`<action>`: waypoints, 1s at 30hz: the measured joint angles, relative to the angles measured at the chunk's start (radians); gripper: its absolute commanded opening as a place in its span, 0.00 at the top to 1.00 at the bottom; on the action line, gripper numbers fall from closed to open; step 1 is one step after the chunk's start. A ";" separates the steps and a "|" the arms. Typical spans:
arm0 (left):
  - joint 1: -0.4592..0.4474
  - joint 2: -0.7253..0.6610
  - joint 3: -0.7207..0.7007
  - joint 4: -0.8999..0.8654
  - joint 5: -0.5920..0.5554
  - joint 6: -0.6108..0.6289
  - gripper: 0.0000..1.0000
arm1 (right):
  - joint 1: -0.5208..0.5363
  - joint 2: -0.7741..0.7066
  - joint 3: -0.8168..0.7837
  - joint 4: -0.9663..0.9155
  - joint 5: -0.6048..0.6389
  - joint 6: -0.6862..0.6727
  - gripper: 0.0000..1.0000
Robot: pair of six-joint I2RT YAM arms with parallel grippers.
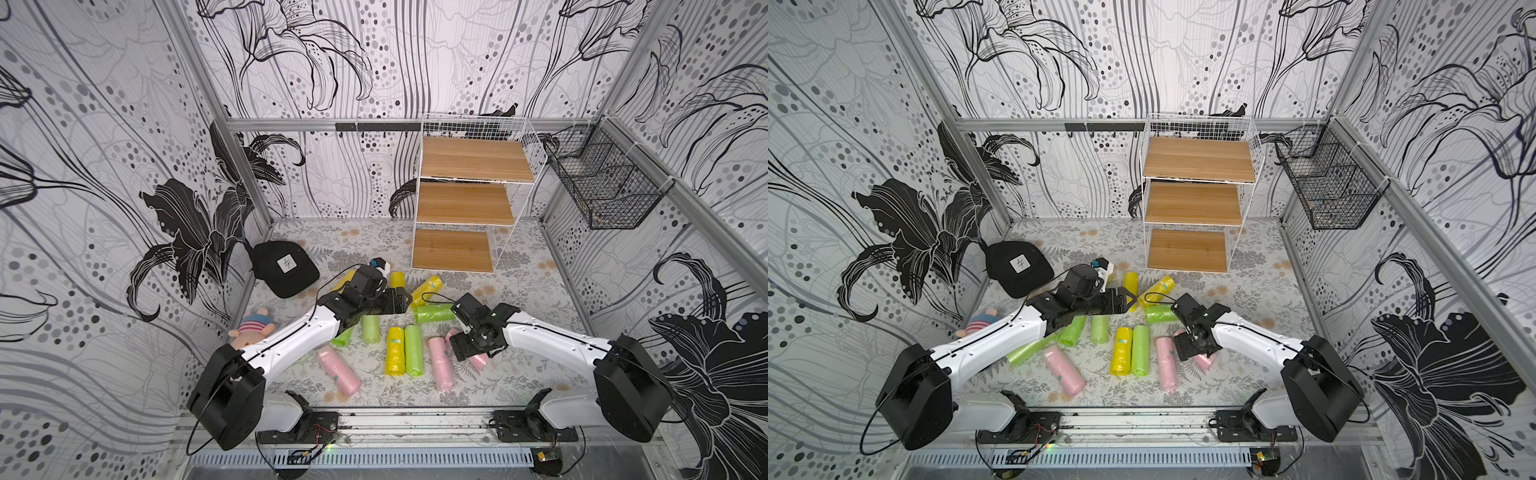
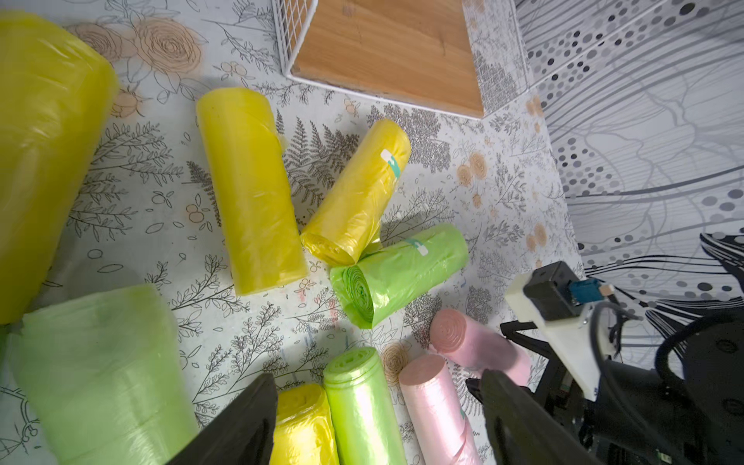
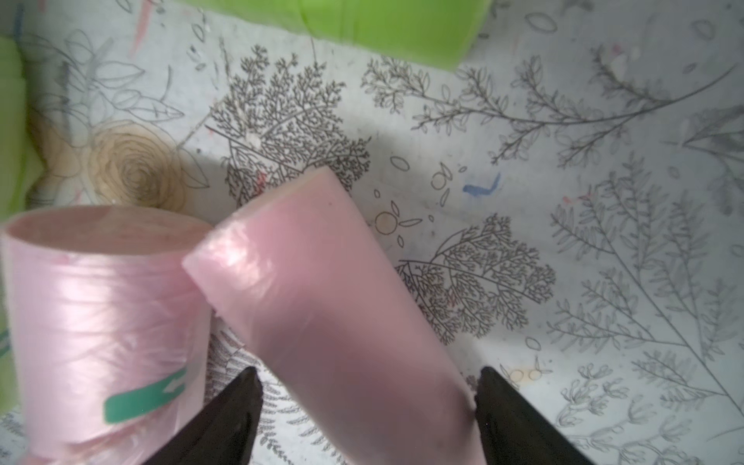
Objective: Sort the rolls of trash bags by color and place them on the shelf
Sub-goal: Pick up the roll of trash bags from the center of the board.
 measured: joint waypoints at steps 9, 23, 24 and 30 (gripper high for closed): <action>0.006 0.000 -0.008 0.016 0.000 -0.007 0.18 | -0.089 0.072 0.026 0.001 -0.024 -0.014 0.39; 0.007 0.000 -0.031 0.029 0.011 -0.024 0.18 | -0.138 0.017 -0.079 0.130 -0.066 0.079 0.52; 0.007 0.000 -0.031 0.034 0.016 -0.026 0.18 | -0.138 0.005 -0.087 0.136 -0.066 0.082 0.56; 0.007 0.000 -0.049 0.108 0.077 -0.072 0.19 | -0.138 -0.176 -0.148 0.180 -0.082 0.055 0.62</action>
